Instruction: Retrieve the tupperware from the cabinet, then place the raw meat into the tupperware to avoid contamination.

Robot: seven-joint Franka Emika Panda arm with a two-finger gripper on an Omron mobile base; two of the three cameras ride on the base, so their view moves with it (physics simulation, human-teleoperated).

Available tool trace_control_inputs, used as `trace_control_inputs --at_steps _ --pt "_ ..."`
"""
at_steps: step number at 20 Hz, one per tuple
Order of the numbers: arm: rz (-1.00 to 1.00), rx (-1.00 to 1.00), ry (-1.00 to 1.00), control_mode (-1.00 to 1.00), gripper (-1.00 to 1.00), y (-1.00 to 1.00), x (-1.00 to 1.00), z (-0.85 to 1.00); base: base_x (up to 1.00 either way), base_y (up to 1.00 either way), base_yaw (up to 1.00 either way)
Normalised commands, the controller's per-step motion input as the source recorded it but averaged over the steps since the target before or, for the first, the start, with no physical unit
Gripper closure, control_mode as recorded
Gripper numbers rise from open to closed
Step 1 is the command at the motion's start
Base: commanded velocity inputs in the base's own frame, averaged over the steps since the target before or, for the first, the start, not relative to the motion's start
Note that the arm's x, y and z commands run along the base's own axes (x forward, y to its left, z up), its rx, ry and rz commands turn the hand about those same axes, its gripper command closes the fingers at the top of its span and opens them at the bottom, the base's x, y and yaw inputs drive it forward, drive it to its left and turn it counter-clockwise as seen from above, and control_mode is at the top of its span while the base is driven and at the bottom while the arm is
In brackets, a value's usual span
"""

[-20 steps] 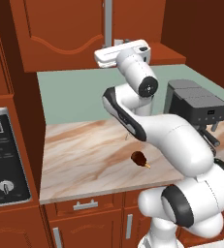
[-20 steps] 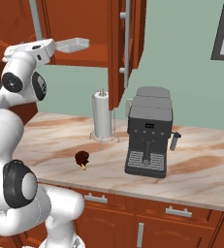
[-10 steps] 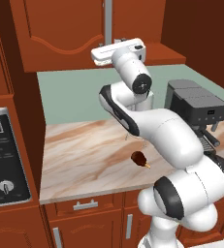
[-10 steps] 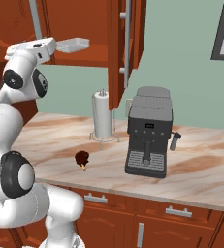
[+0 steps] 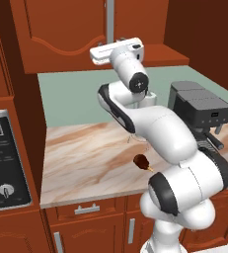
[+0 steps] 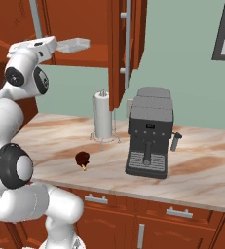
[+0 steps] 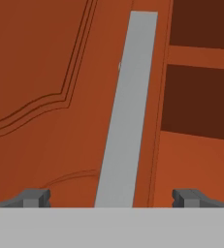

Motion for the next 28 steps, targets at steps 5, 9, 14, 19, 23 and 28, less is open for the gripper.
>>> trace_control_inputs --at_steps 5,9,14,19,23,28 --pt "-0.01 0.00 0.00 -1.00 -1.00 0.05 0.18 0.00 0.00 0.00 0.00" --pt "-0.01 0.00 0.00 -1.00 -1.00 0.04 0.18 0.00 0.00 0.00 0.00" --pt "-0.01 0.00 0.00 -1.00 -1.00 0.05 0.17 0.00 0.00 0.00 0.00" --pt "-0.01 0.00 0.00 -1.00 -1.00 0.05 0.16 0.00 0.00 0.00 0.00" --pt "0.00 0.00 0.00 -1.00 1.00 0.05 0.14 0.00 0.00 0.00 0.00" --pt "0.00 0.00 0.00 -1.00 1.00 0.02 0.09 0.00 0.00 0.00 0.00"
